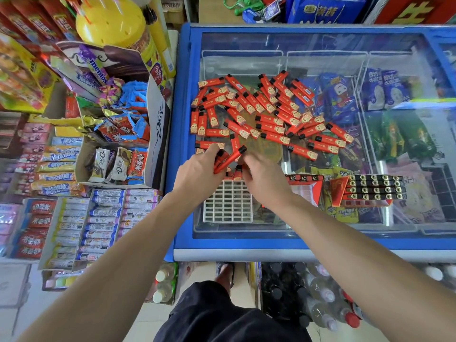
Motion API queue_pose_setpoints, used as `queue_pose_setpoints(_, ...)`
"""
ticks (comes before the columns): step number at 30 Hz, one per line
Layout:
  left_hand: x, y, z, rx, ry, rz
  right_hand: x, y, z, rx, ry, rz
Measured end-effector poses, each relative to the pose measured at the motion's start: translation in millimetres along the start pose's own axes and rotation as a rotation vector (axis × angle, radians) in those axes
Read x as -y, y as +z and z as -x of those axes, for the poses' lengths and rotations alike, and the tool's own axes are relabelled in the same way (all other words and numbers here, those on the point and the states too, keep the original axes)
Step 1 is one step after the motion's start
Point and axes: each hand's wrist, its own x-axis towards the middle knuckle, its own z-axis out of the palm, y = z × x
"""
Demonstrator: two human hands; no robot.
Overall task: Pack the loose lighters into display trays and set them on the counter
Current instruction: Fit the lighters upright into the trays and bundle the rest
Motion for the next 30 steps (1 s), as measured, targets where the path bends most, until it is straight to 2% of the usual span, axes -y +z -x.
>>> queue_pose_setpoints(6, -2, -1, 0, 0.001, -0.004, -0.004, 2, 2, 6, -0.008, -0.062, 0.06)
queue_pose_setpoints(10, -2, -1, 1, 0.009, -0.009, -0.008, 3, 2, 4, 0.007, -0.024, 0.007)
queue_pose_setpoints(12, -3, -2, 1, 0.004, -0.008, -0.015, 3, 0, 4, 0.02, 0.044, -0.086)
queue_pose_setpoints(15, -6, -4, 1, -0.002, 0.005, -0.009, 5, -18, 5, -0.003, 0.21, -0.407)
queue_pose_setpoints(17, -9, -6, 2, -0.007, 0.018, 0.001, 8, -33, 5, -0.034, 0.248, -0.567)
queue_pose_setpoints(20, -12, -5, 3, -0.005, 0.044, 0.014, 7, -49, 3, 0.012, 0.297, -0.764)
queue_pose_setpoints(30, -16, -6, 7, 0.019, 0.066, 0.038, 5, -63, 1, 0.072, 0.283, -0.883)
